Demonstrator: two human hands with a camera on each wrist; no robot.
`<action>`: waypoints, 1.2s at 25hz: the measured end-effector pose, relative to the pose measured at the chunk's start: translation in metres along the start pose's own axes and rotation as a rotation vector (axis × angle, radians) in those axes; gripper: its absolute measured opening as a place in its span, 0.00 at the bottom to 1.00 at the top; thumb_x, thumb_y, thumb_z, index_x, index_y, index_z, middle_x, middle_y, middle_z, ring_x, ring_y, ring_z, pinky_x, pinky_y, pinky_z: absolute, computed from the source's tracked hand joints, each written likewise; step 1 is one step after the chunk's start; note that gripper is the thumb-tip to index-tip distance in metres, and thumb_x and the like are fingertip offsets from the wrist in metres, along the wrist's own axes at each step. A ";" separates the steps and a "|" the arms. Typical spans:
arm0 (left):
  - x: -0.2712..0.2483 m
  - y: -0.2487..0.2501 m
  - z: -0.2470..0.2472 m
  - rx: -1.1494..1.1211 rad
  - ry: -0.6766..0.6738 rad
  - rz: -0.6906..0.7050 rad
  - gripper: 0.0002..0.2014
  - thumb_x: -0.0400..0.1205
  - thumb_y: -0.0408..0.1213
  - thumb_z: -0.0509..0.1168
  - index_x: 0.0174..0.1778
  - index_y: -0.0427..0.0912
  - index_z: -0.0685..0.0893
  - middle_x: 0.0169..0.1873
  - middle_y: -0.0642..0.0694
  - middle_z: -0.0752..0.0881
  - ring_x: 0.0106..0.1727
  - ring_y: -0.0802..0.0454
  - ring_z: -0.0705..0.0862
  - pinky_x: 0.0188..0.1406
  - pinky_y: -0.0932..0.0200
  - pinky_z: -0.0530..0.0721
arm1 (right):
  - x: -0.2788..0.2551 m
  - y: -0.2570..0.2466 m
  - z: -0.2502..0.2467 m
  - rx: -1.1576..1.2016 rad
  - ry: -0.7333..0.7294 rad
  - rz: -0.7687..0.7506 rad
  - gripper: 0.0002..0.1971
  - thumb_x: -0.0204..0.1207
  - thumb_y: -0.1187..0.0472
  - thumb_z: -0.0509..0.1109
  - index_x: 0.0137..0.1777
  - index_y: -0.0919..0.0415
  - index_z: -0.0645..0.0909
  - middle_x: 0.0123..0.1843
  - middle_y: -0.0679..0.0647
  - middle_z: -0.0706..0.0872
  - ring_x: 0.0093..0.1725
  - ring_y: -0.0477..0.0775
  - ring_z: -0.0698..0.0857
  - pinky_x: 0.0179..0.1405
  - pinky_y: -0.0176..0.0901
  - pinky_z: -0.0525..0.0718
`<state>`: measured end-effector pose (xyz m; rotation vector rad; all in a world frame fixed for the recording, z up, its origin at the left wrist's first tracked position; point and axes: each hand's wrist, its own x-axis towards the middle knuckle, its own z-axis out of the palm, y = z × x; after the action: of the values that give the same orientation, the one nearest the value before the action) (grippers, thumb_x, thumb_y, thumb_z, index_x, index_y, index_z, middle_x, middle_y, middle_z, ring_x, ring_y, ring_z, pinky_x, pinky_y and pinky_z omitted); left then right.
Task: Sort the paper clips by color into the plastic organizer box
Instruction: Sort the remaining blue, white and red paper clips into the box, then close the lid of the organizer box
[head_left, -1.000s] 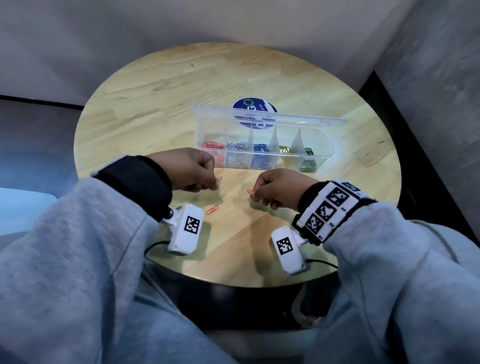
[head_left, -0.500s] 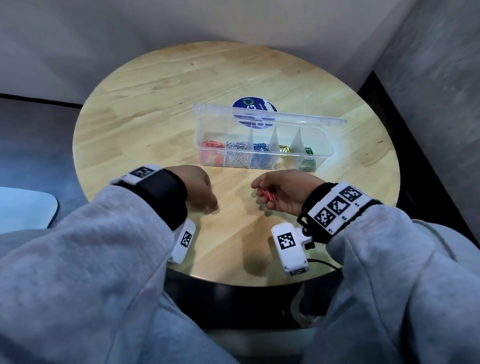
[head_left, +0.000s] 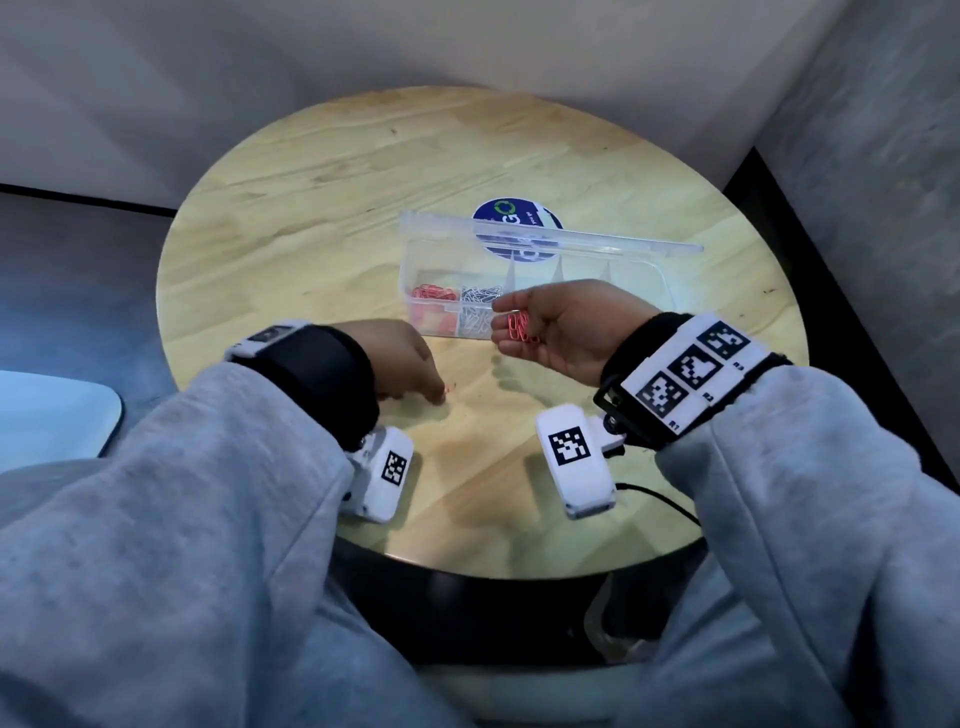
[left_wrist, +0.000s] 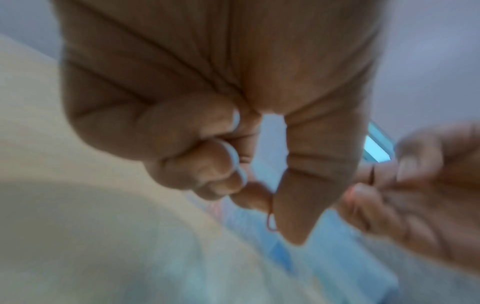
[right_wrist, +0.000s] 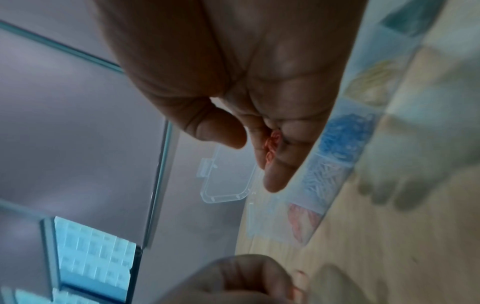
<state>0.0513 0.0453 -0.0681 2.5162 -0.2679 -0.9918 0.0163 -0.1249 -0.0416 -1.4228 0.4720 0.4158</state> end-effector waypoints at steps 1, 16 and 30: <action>-0.002 -0.002 -0.009 -0.138 0.038 0.004 0.07 0.73 0.39 0.73 0.34 0.41 0.84 0.27 0.45 0.77 0.27 0.50 0.70 0.30 0.62 0.69 | 0.005 -0.006 0.006 -0.042 0.017 -0.022 0.10 0.79 0.75 0.53 0.41 0.68 0.73 0.37 0.59 0.74 0.33 0.51 0.76 0.29 0.32 0.83; 0.031 -0.007 -0.043 -1.114 0.313 0.066 0.06 0.76 0.29 0.69 0.35 0.38 0.80 0.33 0.44 0.79 0.32 0.53 0.80 0.24 0.72 0.84 | 0.069 -0.014 0.029 -0.130 -0.035 -0.094 0.26 0.76 0.77 0.59 0.75 0.70 0.67 0.49 0.55 0.76 0.58 0.54 0.71 0.46 0.37 0.76; 0.025 0.014 -0.044 -1.386 0.267 0.193 0.42 0.63 0.38 0.70 0.76 0.38 0.67 0.61 0.41 0.79 0.69 0.46 0.76 0.58 0.62 0.75 | -0.010 -0.041 -0.026 -0.987 0.318 -0.524 0.07 0.76 0.62 0.67 0.51 0.53 0.84 0.41 0.43 0.80 0.38 0.38 0.80 0.35 0.18 0.72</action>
<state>0.0993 0.0389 -0.0479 1.2687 0.2155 -0.4362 0.0285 -0.1551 -0.0040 -2.5068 0.1027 -0.0442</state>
